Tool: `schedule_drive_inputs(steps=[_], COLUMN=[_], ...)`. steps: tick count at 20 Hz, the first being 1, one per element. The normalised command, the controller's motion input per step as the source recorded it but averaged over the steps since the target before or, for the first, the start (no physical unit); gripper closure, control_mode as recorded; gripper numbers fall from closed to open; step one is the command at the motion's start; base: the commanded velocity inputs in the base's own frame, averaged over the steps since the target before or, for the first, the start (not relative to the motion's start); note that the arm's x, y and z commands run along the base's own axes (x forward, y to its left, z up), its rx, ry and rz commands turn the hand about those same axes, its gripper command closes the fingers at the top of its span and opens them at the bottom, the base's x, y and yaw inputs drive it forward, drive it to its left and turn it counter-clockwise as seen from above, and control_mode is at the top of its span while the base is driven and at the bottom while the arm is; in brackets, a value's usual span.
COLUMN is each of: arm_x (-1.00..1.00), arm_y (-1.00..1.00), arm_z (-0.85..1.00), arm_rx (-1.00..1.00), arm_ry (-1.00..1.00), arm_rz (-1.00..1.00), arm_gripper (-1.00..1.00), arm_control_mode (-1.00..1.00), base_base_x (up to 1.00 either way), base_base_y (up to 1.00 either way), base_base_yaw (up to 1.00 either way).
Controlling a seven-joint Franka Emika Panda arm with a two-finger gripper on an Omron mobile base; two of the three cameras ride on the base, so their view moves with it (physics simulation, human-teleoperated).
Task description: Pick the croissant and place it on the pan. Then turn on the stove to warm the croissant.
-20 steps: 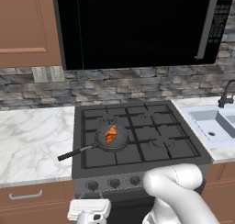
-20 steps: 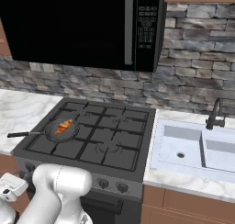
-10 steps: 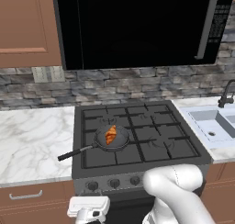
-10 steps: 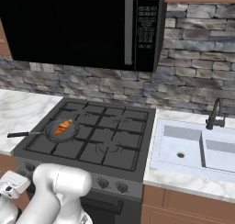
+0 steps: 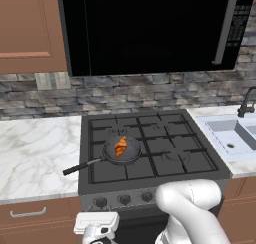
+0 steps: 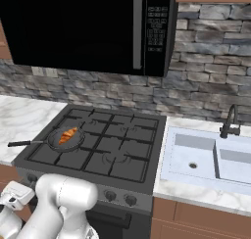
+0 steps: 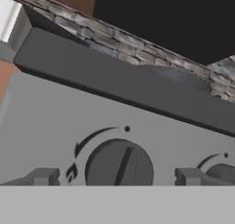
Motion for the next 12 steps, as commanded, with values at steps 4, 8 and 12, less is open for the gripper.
schedule_drive_inputs(steps=[4,8,12], arm_x=[0.10,0.13,0.17], arm_y=[0.00,0.00,0.00], arm_z=[-0.11,-0.09,-0.08], arm_rx=[0.00,0.00,0.00], arm_ry=[0.00,0.00,0.00], arm_rz=[0.00,0.00,0.00], arm_gripper=[-1.00,-1.00,-1.00], arm_control_mode=[-1.00,-1.00,-1.00], base_base_x=[0.00,0.00,0.00], base_base_y=[0.00,0.00,0.00], base_base_yaw=[0.00,0.00,0.00])
